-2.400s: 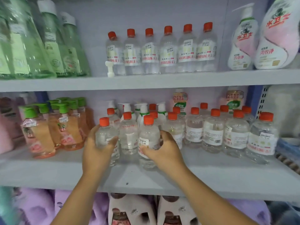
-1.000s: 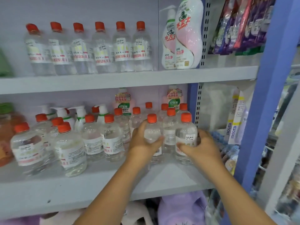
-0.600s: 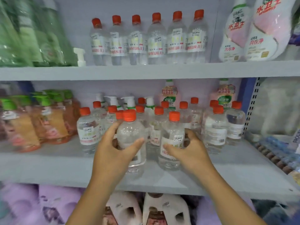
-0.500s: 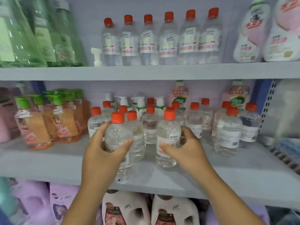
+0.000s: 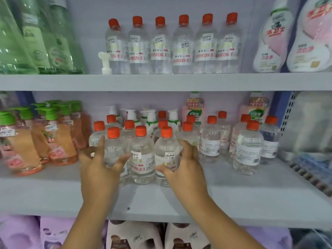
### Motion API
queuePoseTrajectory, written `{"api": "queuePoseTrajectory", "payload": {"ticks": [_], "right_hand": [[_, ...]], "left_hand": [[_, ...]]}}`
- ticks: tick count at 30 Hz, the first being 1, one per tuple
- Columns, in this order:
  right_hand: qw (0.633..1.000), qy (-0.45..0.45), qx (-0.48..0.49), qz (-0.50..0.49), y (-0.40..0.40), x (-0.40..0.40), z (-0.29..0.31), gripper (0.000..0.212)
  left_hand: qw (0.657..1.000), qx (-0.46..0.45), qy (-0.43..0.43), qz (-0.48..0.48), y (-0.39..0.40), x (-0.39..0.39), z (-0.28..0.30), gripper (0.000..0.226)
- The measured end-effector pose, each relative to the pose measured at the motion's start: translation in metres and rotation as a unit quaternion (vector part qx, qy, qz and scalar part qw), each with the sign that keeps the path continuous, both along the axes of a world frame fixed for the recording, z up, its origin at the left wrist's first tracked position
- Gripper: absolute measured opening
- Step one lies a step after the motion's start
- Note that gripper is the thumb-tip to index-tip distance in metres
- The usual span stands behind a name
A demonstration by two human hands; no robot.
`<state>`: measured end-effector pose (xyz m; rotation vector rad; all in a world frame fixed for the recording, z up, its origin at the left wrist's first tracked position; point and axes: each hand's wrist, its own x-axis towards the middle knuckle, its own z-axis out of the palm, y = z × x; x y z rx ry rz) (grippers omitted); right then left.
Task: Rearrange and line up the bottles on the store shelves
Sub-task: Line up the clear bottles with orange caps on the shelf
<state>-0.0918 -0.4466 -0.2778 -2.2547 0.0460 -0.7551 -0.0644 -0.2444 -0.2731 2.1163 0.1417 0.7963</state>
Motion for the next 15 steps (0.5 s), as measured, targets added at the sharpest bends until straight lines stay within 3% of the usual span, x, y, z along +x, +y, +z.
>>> {"api": "queuePoseTrajectory", "payload": {"ticks": [7, 10, 12, 15], "right_hand": [[0.998, 0.037, -0.038, 0.033, 0.0, -0.001, 0.002, 0.091], [0.995, 0.062, -0.02, 0.07, -0.009, -0.003, 0.006, 0.088], [0.996, 0.041, 0.016, 0.077, -0.029, -0.011, 0.01, 0.073], [0.996, -0.054, 0.067, -0.001, -0.086, -0.025, 0.017, 0.05]], "left_hand": [[0.998, -0.053, 0.028, 0.016, -0.006, -0.011, 0.009, 0.081], [0.995, -0.042, -0.094, 0.012, -0.039, -0.037, 0.02, 0.057], [0.983, -0.026, -0.174, -0.058, -0.074, -0.055, 0.029, 0.035], [0.963, -0.082, -0.145, -0.211, -0.132, -0.064, 0.038, 0.021]]}}
